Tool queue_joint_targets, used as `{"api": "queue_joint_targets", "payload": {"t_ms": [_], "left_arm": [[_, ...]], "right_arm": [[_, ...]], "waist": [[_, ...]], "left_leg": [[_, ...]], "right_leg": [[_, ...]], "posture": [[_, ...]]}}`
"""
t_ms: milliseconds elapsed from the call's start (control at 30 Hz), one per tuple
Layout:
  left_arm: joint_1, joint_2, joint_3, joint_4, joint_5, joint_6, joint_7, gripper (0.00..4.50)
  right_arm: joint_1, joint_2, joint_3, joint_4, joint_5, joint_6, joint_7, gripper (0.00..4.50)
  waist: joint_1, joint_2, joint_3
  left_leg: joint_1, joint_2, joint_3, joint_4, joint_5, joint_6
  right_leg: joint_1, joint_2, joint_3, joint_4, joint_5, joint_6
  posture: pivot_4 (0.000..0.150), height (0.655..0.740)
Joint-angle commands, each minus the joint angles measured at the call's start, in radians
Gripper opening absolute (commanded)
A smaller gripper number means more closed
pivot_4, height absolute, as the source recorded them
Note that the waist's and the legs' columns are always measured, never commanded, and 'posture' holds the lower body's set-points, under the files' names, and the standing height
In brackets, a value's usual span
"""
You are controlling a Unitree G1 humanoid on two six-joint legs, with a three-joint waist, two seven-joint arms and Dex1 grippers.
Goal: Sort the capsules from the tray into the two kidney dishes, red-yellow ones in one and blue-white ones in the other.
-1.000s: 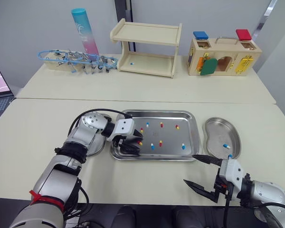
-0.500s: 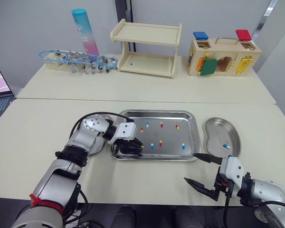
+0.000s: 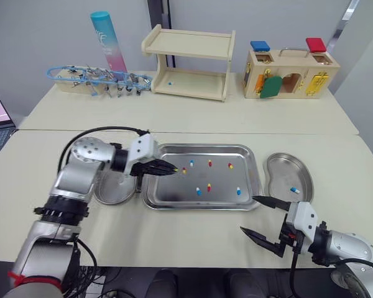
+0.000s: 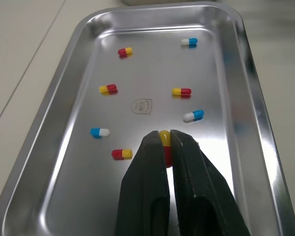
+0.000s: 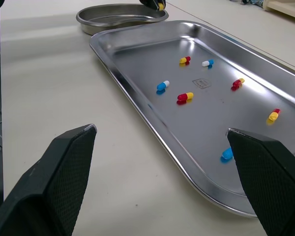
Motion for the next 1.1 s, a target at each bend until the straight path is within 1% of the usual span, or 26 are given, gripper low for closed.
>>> {"api": "queue_joint_targets", "payload": {"t_ms": [33,133,267,433,600,733,933,1067,1100], "left_arm": [[0.069,0.076,0.123,-0.104,-0.066,0.101,0.061,0.02],[0.143,0.13,0.206,-0.14,-0.103,0.165,0.102,0.02],[0.278,0.2,0.351,-0.137,-0.127,0.212,0.16,0.02],[0.377,0.2,0.439,-0.16,-0.152,0.259,0.233,0.02],[0.42,0.176,0.456,-0.193,-0.174,0.296,0.306,0.02],[0.41,0.165,0.449,-0.208,-0.206,0.335,0.33,0.02],[0.382,0.162,0.424,-0.191,-0.204,0.347,0.371,0.02],[0.371,0.164,0.417,-0.183,-0.204,0.342,0.381,1.09],[0.368,0.161,0.422,-0.185,-0.212,0.347,0.384,1.45]], "right_arm": [[-0.024,0.007,0.007,-0.013,0.014,-0.023,0.008,4.5],[-0.046,0.01,0.026,-0.011,0.016,-0.024,0.018,4.5],[-0.103,0.021,0.06,-0.009,0.025,-0.013,0.027,4.5],[-0.15,0.026,0.093,-0.01,0.032,0.003,0.037,4.5],[-0.188,0.028,0.113,-0.003,0.033,0.02,0.045,4.5],[-0.205,0.028,0.118,-0.001,0.035,0.032,0.046,4.5],[-0.208,0.027,0.119,-0.008,0.035,0.047,0.042,4.5],[-0.204,0.024,0.112,-0.016,0.035,0.056,0.04,4.5],[-0.203,0.023,0.11,-0.018,0.036,0.057,0.039,4.5]], "waist": [[-0.003,0.0,0.0],[-0.004,0.0,0.0],[-0.01,0.0,0.0],[0.0,0.0,0.0],[0.009,0.0,0.0],[0.009,0.0,0.0],[0.009,0.0,0.0],[0.009,0.0,0.0],[0.009,0.0,0.0]], "left_leg": [[0.0,0.0,0.0,0.0,0.0,0.0],[0.0,0.0,0.0,0.0,0.0,0.0],[0.0,0.0,0.0,-0.001,0.0,0.0],[0.0,0.0,0.0,-0.001,0.0,0.0],[0.0,0.0,0.0,-0.001,0.0,0.0],[0.0,0.0,0.0,-0.001,0.0,0.0],[0.0,0.0,0.0,-0.001,0.0,0.0],[0.0,0.0,0.0,-0.001,0.0,0.0],[0.0,0.0,0.0,-0.001,0.0,0.0]], "right_leg": [[0.0,0.0,0.0,0.0,0.0,0.0],[0.0,0.0,0.0,0.0,0.0,0.0],[-0.001,0.0,0.0,0.0,0.0,0.0],[-0.001,0.0,0.0,0.0,0.0,0.0],[-0.001,0.0,0.0,0.0,0.0,0.0],[-0.001,0.0,0.0,0.0,0.0,0.0],[-0.001,0.0,0.0,0.0,0.0,0.0],[-0.001,0.0,0.0,0.0,0.0,0.0],[-0.001,0.0,0.0,0.0,0.0,0.0]], "posture": [[0.15,0.74],[0.15,0.74],[0.15,0.74],[0.15,0.74],[0.15,0.74],[0.15,0.74],[0.15,0.74],[0.15,0.74],[0.15,0.74]]}}
